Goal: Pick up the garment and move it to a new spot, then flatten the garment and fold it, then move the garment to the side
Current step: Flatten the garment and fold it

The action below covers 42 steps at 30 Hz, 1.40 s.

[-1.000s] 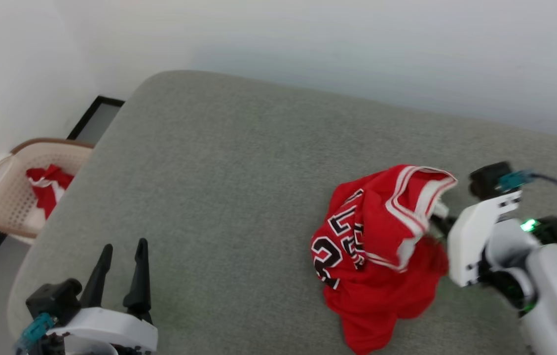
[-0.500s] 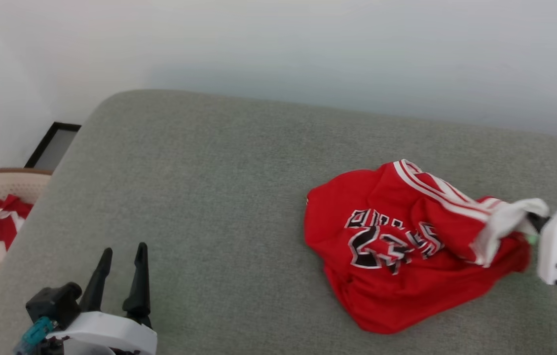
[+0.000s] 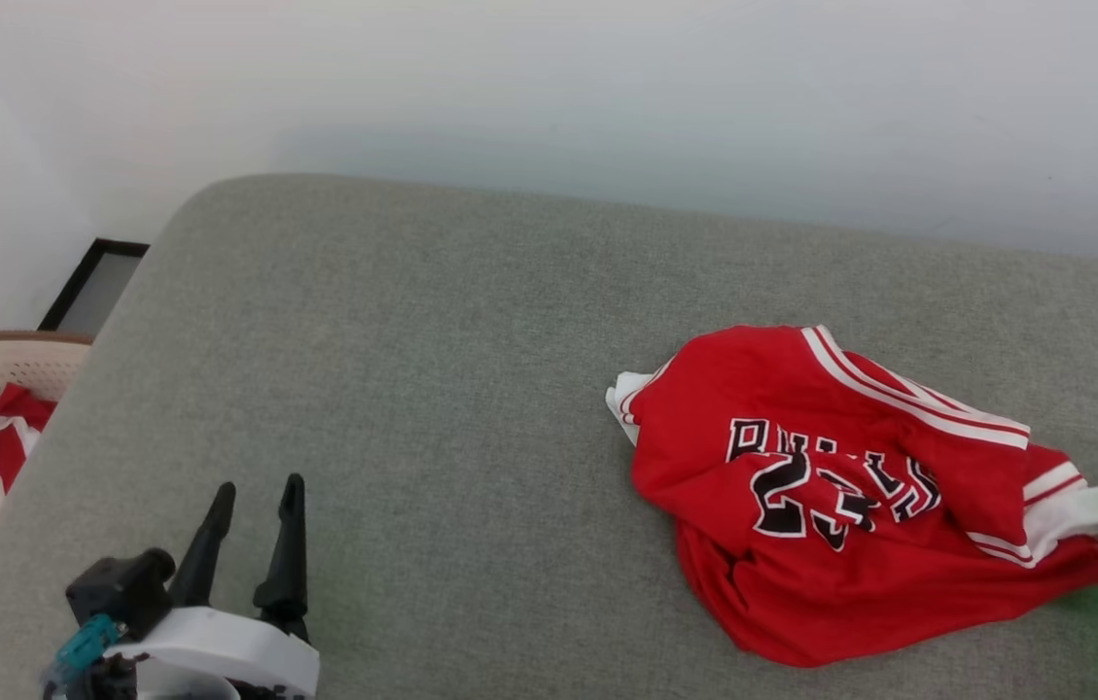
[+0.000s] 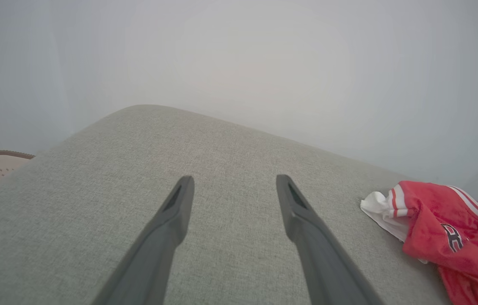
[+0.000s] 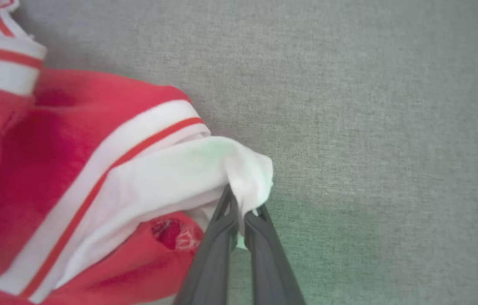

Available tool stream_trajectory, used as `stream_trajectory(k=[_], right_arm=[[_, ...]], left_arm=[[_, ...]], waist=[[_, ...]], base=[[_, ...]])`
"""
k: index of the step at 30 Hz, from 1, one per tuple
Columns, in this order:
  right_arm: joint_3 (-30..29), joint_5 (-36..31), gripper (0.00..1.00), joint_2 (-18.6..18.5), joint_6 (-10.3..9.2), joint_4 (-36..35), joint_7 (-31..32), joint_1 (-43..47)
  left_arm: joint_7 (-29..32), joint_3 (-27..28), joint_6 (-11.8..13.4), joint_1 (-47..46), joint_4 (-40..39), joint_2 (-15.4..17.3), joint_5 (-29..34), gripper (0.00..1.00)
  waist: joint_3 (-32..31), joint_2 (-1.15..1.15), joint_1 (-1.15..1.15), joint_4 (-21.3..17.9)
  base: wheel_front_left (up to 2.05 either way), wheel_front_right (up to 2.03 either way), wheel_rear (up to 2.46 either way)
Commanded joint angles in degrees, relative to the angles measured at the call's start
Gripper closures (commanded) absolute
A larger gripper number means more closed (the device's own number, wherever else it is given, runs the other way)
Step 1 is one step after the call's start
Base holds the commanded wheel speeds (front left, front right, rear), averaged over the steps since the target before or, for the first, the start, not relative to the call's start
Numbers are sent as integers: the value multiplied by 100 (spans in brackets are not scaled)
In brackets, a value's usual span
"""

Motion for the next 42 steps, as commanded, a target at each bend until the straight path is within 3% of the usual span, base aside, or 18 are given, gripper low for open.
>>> stream_trajectory(k=[1,6,8,9,18,29,34,42], right_arm=[[15,63,100,25,-6,274,-106,-119],[85,67,86,68,-6,774,-265,-315],[155,69,38,54,-6,927,-354,-427],[197,71,0,33,-6,991,-387,-475],[574,292,0,-66,-6,889,-633,-751],[815,471,0,173,-6,-565,-1444,-359],[788,315,0,419,-6,-1380,-1945,32],[526,-273,0,1072,-6,-2525,-2587,697]], left_arm=[[26,-19,-19,-69,12,27,10,0],[28,-19,-13,-106,37,60,-9,0],[28,-16,2,-113,49,74,-18,0],[30,-16,8,-107,51,88,-21,0],[218,-5,-29,-131,-174,302,-69,0],[994,-100,-135,-502,-686,789,-179,0],[1623,-198,-199,-813,-872,1028,-370,0],[3223,-451,-278,-1692,-741,1419,-932,0]], waist=[[14,0,0,23],[22,0,0,26],[17,0,0,10],[8,0,0,-7],[-90,0,0,-371],[-111,0,0,-1124],[-109,0,0,-1474],[30,0,0,-1990]], base=[[0,0,0],[0,0,0],[0,0,0],[0,0,0],[0,0,0],[0,0,0],[0,0,0],[0,0,0]])
